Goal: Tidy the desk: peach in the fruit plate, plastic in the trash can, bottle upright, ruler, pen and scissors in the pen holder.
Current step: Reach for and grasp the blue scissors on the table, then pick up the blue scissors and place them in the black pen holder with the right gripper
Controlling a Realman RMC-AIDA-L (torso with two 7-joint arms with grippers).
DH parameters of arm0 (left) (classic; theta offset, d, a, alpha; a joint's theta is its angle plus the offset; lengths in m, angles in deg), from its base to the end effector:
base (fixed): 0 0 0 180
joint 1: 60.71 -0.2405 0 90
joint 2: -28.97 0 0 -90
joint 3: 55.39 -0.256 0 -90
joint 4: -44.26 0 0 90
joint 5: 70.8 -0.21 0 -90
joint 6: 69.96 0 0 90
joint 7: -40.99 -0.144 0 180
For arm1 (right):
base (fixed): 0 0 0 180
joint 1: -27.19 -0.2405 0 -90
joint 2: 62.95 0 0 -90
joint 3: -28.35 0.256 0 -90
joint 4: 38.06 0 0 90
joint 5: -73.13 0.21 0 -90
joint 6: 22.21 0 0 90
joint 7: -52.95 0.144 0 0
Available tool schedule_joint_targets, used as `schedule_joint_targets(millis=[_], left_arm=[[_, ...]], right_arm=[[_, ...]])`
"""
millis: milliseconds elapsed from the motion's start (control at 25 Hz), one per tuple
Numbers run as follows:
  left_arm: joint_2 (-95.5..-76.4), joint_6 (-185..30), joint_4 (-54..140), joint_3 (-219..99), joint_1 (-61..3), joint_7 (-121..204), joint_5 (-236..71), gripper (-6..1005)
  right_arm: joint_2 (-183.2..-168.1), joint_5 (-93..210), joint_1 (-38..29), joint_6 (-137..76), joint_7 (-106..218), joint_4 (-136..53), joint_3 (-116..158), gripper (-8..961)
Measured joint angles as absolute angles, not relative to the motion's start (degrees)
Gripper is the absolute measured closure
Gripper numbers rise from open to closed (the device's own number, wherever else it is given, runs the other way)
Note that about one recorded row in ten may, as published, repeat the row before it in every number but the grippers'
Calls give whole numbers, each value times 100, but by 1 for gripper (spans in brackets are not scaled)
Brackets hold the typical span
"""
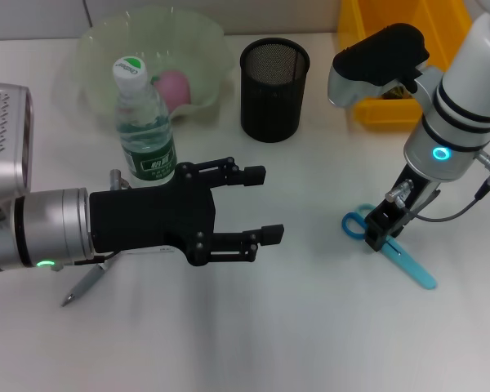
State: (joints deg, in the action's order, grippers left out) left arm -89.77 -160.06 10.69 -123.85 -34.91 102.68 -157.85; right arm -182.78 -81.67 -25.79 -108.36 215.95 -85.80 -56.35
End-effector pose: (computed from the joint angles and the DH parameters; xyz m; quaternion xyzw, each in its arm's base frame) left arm -0.2259 0.2941 -0.0426 -0.9427 -0.0678 -0.3205 0.0632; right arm 0.1807 0.3733 -0.0550 -0.8410 0.4194 -0.3070 0.1501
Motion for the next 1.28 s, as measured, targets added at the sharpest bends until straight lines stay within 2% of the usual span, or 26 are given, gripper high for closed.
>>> schedule_joint_targets(millis=[40, 240, 1280], left_arm=[[-8977, -16005, 1069, -12385, -3490, 10268, -15778, 212], [-8977, -15999, 1069, -12385, -3499, 10227, -15725, 213], [-8977, -15935, 1078, -12385, -3517, 10190, -15710, 212]], right_arm=[[-18278, -8167, -2583, -10838, 21596, -8566, -5640, 468], [-18276, -8172, -2587, -10841, 21598, -8572, -5646, 631], [-18275, -8027, -2492, -10794, 21529, -8700, -5734, 717]])
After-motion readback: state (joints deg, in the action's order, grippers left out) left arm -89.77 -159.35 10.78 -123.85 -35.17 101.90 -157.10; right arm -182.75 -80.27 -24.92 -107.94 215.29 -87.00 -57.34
